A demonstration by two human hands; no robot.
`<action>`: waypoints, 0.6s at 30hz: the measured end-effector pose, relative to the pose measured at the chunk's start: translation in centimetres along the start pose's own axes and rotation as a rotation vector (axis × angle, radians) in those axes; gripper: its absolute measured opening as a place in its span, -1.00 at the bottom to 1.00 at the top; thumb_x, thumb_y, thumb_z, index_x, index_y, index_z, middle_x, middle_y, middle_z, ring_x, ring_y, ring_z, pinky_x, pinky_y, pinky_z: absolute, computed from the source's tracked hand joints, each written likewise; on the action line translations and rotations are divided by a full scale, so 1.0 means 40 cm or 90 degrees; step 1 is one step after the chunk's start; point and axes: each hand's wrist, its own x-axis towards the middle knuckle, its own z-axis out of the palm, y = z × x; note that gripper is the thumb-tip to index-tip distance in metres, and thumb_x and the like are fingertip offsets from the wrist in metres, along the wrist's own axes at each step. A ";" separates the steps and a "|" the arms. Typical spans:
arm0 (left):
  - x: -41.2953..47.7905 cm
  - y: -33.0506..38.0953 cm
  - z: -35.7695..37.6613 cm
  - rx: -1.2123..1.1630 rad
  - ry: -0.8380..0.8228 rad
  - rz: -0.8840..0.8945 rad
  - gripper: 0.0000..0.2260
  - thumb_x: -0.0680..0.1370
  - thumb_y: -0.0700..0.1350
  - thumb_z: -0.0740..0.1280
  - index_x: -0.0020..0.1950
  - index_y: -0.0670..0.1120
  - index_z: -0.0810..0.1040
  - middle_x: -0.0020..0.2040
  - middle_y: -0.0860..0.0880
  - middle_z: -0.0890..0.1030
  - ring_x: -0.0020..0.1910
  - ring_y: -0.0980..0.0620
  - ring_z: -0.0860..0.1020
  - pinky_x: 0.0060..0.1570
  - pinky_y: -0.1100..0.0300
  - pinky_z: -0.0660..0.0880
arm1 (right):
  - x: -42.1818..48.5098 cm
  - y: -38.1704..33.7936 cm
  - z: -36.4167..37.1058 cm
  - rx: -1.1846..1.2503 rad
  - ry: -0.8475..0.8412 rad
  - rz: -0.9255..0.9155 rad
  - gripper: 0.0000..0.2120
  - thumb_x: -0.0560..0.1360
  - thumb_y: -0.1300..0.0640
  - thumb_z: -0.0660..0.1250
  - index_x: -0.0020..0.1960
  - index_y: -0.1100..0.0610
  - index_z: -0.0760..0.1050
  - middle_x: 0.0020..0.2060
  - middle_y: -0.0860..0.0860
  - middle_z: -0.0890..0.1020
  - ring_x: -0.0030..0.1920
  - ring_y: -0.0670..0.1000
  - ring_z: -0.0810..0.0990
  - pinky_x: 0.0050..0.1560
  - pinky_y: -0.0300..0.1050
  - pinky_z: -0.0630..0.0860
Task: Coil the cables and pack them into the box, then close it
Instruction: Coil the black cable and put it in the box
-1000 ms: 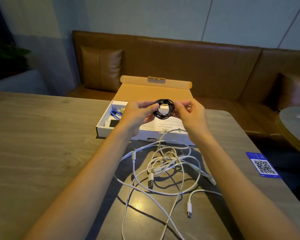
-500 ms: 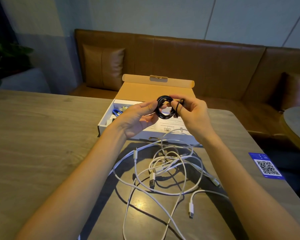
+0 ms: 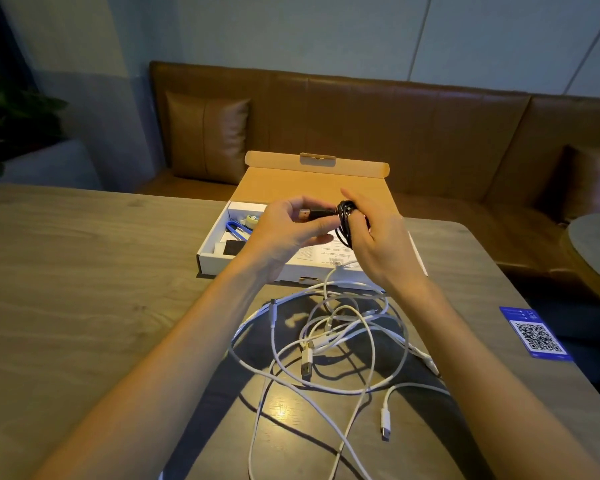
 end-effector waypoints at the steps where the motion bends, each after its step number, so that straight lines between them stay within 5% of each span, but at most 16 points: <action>1: -0.002 0.001 0.006 -0.011 -0.001 0.008 -0.82 0.49 -0.29 0.47 0.08 -0.16 0.64 0.00 -0.14 0.70 -0.01 -0.07 0.70 -0.10 0.15 0.63 | -0.001 0.002 0.001 0.003 0.035 -0.011 -0.60 0.69 0.12 0.10 0.48 0.17 0.40 0.33 0.10 0.57 0.26 -0.01 0.51 0.25 -0.18 0.45; 9: -0.012 0.001 0.045 -0.070 0.047 0.035 -0.77 0.49 -0.28 0.48 0.10 -0.16 0.56 -0.02 -0.12 0.66 -0.11 0.03 0.70 -0.17 0.16 0.63 | 0.000 0.005 0.002 -0.005 0.121 0.001 -0.64 0.68 0.12 0.14 0.42 0.17 0.48 0.19 0.08 0.65 0.12 0.00 0.58 0.14 -0.09 0.57; 18: -0.003 -0.002 0.005 -0.257 -0.028 -0.044 -0.84 0.60 -0.27 0.34 0.18 -0.17 0.53 0.02 -0.16 0.68 -0.06 0.00 0.70 -0.08 0.17 0.62 | 0.018 0.026 -0.021 0.351 -0.081 0.132 -0.72 0.69 0.16 0.19 0.30 0.06 0.59 0.02 0.01 0.70 -0.14 -0.04 0.65 -0.32 -0.20 0.55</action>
